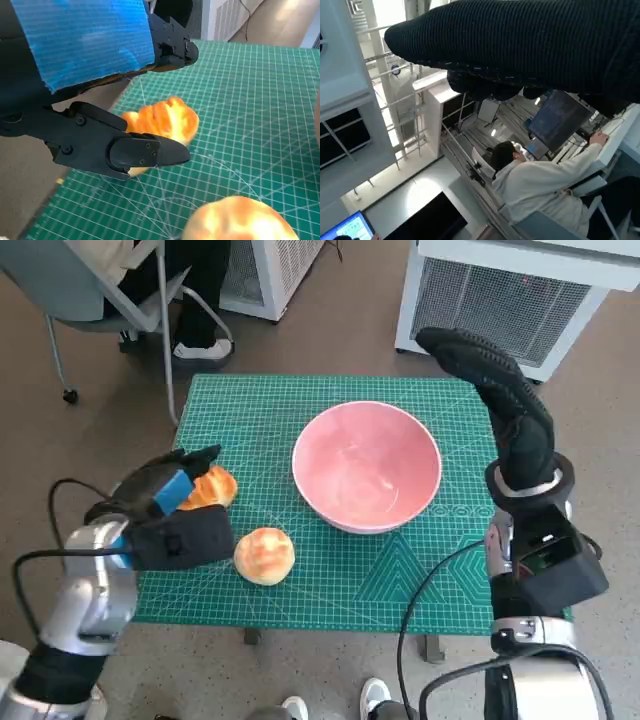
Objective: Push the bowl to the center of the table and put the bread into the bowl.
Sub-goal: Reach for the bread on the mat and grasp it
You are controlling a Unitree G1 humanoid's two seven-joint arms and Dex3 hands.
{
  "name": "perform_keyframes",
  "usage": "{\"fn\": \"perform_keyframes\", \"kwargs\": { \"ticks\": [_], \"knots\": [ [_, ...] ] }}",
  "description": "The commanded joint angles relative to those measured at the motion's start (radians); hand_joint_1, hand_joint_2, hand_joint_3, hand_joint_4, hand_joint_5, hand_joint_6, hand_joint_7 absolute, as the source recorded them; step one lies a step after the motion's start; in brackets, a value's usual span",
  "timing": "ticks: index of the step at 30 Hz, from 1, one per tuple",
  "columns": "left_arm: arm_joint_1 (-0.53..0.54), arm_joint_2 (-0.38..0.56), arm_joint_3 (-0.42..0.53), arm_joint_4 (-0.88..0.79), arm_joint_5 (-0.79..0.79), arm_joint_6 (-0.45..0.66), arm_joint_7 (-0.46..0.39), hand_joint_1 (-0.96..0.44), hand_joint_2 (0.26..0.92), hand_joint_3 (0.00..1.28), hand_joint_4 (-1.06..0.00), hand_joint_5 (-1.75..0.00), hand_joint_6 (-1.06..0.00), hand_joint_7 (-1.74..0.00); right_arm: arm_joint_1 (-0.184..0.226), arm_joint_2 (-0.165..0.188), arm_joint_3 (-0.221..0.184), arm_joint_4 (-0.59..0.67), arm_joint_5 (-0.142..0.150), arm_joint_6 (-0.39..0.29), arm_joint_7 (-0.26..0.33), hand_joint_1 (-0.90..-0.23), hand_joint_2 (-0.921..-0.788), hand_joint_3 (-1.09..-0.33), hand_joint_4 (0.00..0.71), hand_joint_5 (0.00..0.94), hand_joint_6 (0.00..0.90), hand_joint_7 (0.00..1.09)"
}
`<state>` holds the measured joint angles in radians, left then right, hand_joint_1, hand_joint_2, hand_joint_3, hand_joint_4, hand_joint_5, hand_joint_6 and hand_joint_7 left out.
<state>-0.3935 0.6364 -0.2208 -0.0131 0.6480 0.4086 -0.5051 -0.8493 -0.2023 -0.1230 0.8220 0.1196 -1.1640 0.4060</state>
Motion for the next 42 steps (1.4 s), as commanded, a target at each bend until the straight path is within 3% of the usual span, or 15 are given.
{"fn": "perform_keyframes", "kwargs": {
  "ticks": [1,14,24,28,30,32,33,34,35,37,40,42],
  "knots": [
    [-0.009,-0.02,-0.019,0.047,0.009,0.0,0.025,-0.67,0.921,0.31,-0.22,-0.01,-0.21,0.0,0.029,-0.006,0.006,-0.005,0.006,0.016,-0.009,-0.585,-0.921,-0.793,0.304,0.005,0.248,0.22],
    [-0.017,-0.078,-0.045,0.194,0.013,-0.038,0.151,-0.61,0.921,0.29,-0.43,-0.09,-0.24,-0.02,0.034,-0.009,0.009,-0.005,0.019,0.011,-0.008,-0.586,-0.921,-0.793,0.3,0.002,0.229,0.23],
    [-0.031,-0.1,-0.03,0.327,-0.017,-0.122,0.272,-0.39,0.921,0.18,-0.64,-0.21,-0.39,-0.08,0.031,-0.006,0.016,0.004,0.044,0.015,0.009,-0.588,-0.921,-0.789,0.299,0.001,0.22,0.25],
    [-0.054,-0.1,-0.025,0.394,-0.027,-0.158,0.315,-0.27,0.921,0.15,-0.58,-0.68,-0.53,-0.13,0.031,-0.005,0.021,0.002,0.057,0.018,0.018,-0.586,-0.921,-0.779,0.298,0.0,0.214,0.26],
    [-0.069,-0.099,-0.024,0.431,-0.032,-0.176,0.338,-0.24,0.921,0.13,-0.57,-0.81,-0.57,-0.16,0.032,-0.004,0.022,0.0,0.061,0.02,0.023,-0.584,-0.921,-0.777,0.297,0.0,0.212,0.26],
    [-0.083,-0.1,-0.022,0.469,-0.037,-0.194,0.364,-0.2,0.921,0.12,-0.58,-0.97,-0.6,-0.24,0.033,-0.003,0.024,-0.003,0.064,0.021,0.026,-0.582,-0.921,-0.774,0.297,0.0,0.21,0.27],
    [-0.089,-0.1,-0.021,0.485,-0.039,-0.203,0.374,0.0,0.921,0.13,-0.58,-1.1,-0.6,-0.32,0.033,-0.003,0.024,-0.004,0.065,0.022,0.027,-0.581,-0.921,-0.773,0.297,0.0,0.208,0.27],
    [-0.096,-0.101,-0.019,0.503,-0.042,-0.213,0.388,0.07,0.921,0.14,-0.58,-1.15,-0.6,-0.36,0.034,-0.003,0.025,-0.004,0.065,0.022,0.029,-0.581,-0.921,-0.772,0.297,0.0,0.208,0.27],
    [-0.102,-0.101,-0.018,0.517,-0.045,-0.222,0.398,0.1,0.921,0.15,-0.57,-1.21,-0.58,-0.57,0.034,-0.003,0.025,-0.005,0.066,0.023,0.029,-0.58,-0.921,-0.771,0.297,0.0,0.207,0.27],
    [-0.118,-0.103,-0.016,0.554,-0.05,-0.241,0.423,0.04,0.921,0.17,-0.54,-1.28,-0.54,-1.01,0.034,-0.004,0.026,-0.004,0.068,0.023,0.033,-0.58,-0.921,-0.771,0.297,0.0,0.205,0.27],
    [-0.14,-0.103,-0.013,0.601,-0.059,-0.269,0.452,0.01,0.921,0.17,-0.54,-1.3,-0.53,-1.2,0.034,-0.005,0.027,-0.003,0.071,0.022,0.036,-0.58,-0.921,-0.77,0.295,0.0,0.202,0.28],
    [-0.152,-0.102,-0.008,0.622,-0.069,-0.286,0.464,0.01,0.921,0.17,-0.56,-1.37,-0.54,-1.14,0.034,-0.005,0.028,-0.002,0.074,0.022,0.039,-0.579,-0.921,-0.771,0.293,0.0,0.2,0.28]
  ]
}}
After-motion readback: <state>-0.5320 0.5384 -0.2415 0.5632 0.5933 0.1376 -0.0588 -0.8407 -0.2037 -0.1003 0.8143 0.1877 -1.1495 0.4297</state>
